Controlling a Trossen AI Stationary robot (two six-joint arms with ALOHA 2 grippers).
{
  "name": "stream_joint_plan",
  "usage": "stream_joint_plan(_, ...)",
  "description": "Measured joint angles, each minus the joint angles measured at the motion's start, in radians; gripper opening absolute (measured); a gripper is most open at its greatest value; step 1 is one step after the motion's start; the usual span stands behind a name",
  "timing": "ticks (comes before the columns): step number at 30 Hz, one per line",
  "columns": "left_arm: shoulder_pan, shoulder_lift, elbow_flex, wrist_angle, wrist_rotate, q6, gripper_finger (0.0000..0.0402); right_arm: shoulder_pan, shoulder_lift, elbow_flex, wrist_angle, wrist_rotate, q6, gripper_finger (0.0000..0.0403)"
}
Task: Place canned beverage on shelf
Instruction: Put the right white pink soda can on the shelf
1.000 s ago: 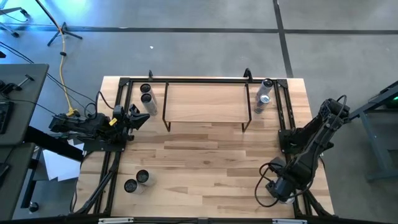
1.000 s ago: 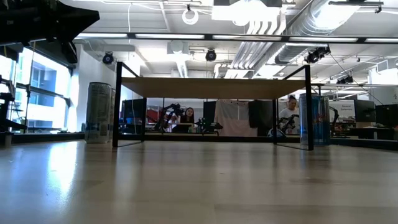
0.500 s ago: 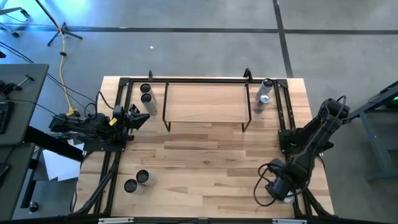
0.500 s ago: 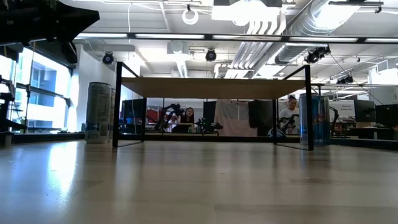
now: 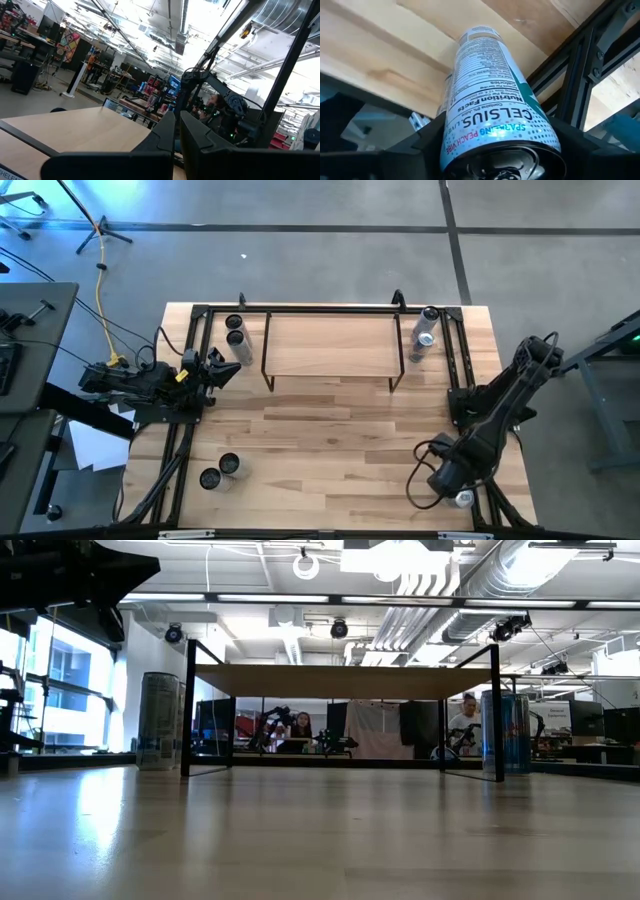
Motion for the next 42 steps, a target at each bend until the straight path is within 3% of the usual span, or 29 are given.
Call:
stream_joint_plan(12,0.0,0.0,0.0,0.0,0.0,-0.097,0.0003,0.0,-0.226,0.0,-0.079,0.131,0.064,0.0244)
stream_joint_plan(17,0.0,0.0,0.0,0.017,0.0,-0.162,0.0003,-0.014,-0.332,0.0,-0.074,0.316,0.109,0.0244)
stream_joint_plan(21,0.0,0.0,0.0,0.055,0.0,-0.262,0.0003,-0.059,-0.387,0.001,-0.023,0.549,0.081,0.0244)
stream_joint_plan(25,0.0,0.0,0.0,0.06,-0.007,-0.348,0.0003,-0.136,-0.404,0.001,0.098,0.761,-0.064,0.0244)
stream_joint_plan(31,0.0,0.0,0.0,0.078,-0.051,-0.397,0.0003,-0.306,-0.404,0.002,0.319,0.917,-0.402,0.0244)
stream_joint_plan(38,0.0,0.0,0.0,0.198,-0.1,-0.504,0.0003,-0.473,-0.406,0.002,0.538,0.904,-0.74,0.0244)
stream_joint_plan(42,0.0,0.0,0.0,0.208,-0.052,-0.415,0.0003,-0.522,-0.406,0.002,0.563,0.84,-0.798,0.0244)
